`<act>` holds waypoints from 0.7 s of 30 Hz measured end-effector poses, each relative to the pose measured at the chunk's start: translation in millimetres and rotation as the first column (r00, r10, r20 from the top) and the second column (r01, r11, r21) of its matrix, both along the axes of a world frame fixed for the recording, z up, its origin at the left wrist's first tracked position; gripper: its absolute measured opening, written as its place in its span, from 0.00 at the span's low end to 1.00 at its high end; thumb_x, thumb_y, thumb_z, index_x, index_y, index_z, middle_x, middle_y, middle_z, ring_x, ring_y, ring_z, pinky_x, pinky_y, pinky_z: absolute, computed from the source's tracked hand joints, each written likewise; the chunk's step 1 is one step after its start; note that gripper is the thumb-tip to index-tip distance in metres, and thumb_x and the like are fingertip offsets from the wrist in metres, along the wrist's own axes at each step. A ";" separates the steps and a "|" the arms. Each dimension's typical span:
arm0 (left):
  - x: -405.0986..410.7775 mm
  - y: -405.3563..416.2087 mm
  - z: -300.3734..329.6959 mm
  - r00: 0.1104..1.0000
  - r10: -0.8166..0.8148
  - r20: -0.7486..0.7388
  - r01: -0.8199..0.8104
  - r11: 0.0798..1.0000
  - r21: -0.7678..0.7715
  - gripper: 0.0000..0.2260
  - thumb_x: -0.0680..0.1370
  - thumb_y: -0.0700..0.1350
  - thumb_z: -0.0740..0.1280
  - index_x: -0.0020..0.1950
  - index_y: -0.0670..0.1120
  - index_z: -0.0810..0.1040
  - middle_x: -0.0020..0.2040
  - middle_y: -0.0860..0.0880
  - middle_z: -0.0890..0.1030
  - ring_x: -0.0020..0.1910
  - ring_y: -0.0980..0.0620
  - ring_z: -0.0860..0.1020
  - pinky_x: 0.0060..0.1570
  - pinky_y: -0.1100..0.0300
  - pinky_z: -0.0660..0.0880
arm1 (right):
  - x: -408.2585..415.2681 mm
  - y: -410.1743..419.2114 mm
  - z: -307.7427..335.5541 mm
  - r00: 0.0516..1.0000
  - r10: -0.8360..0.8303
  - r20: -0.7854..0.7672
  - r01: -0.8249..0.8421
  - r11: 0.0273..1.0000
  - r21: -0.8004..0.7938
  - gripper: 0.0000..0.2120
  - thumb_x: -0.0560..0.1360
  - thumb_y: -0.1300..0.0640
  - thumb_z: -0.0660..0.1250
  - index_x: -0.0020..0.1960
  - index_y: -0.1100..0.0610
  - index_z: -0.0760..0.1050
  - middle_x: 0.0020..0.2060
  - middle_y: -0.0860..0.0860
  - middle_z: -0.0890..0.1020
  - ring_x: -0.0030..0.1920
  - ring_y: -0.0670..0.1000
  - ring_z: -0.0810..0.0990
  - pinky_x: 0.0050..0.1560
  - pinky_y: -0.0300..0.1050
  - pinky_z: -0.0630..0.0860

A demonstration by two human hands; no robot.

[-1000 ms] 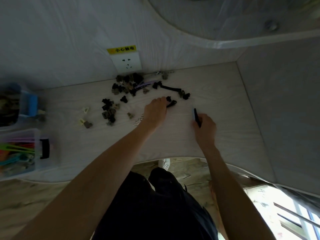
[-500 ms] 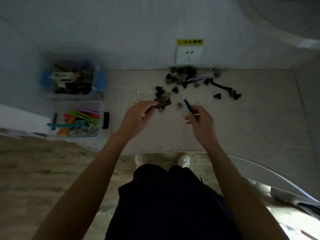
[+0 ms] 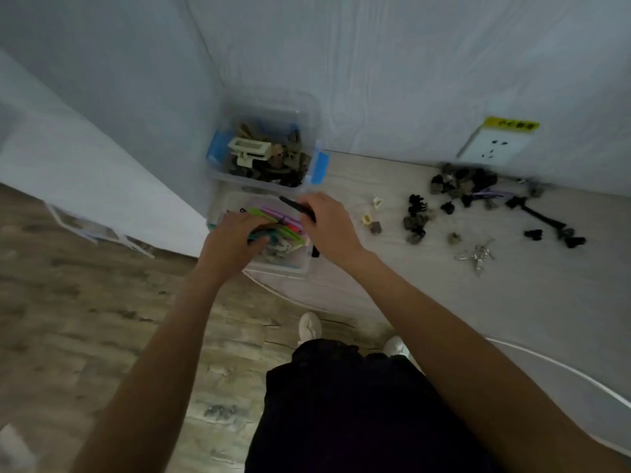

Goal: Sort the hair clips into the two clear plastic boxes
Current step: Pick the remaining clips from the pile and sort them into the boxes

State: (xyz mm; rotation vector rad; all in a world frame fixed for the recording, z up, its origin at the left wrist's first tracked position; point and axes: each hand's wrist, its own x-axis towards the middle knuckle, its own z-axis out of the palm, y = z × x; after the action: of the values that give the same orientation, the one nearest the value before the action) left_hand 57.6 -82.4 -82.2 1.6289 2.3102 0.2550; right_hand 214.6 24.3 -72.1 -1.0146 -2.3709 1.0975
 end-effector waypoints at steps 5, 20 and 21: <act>-6.2 -12.0 -8.0 0.999 0.016 0.037 -0.022 0.986 0.166 0.14 0.72 0.39 0.70 0.57 0.43 0.77 0.55 0.42 0.78 0.54 0.41 0.74 0.52 0.50 0.73 | -30.9 -2.9 -13.9 0.978 0.092 0.189 -0.128 0.974 0.187 0.14 0.77 0.63 0.59 0.61 0.62 0.72 0.56 0.60 0.76 0.55 0.59 0.74 0.52 0.47 0.70; 115.6 61.0 11.9 0.960 -0.239 0.149 0.156 0.892 0.424 0.11 0.78 0.49 0.58 0.52 0.47 0.77 0.46 0.51 0.82 0.43 0.54 0.77 0.42 0.61 0.72 | 149.0 18.6 -21.6 0.977 -0.188 0.102 0.129 0.899 0.419 0.12 0.75 0.58 0.59 0.53 0.57 0.78 0.46 0.52 0.82 0.51 0.54 0.76 0.53 0.49 0.73; 132.6 74.9 10.1 0.940 -0.300 0.164 0.210 0.884 0.417 0.11 0.78 0.50 0.58 0.53 0.47 0.77 0.46 0.51 0.82 0.43 0.55 0.77 0.42 0.61 0.73 | 172.6 24.8 -24.5 0.964 -0.237 0.117 0.174 0.901 0.397 0.12 0.75 0.57 0.58 0.52 0.57 0.78 0.46 0.53 0.82 0.51 0.55 0.76 0.53 0.51 0.74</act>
State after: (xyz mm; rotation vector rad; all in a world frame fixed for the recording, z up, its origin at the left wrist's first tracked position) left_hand 190.2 -7.5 -72.0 1.9526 1.9299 0.8438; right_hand 387.3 49.1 -96.6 -1.2066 -2.4000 0.4598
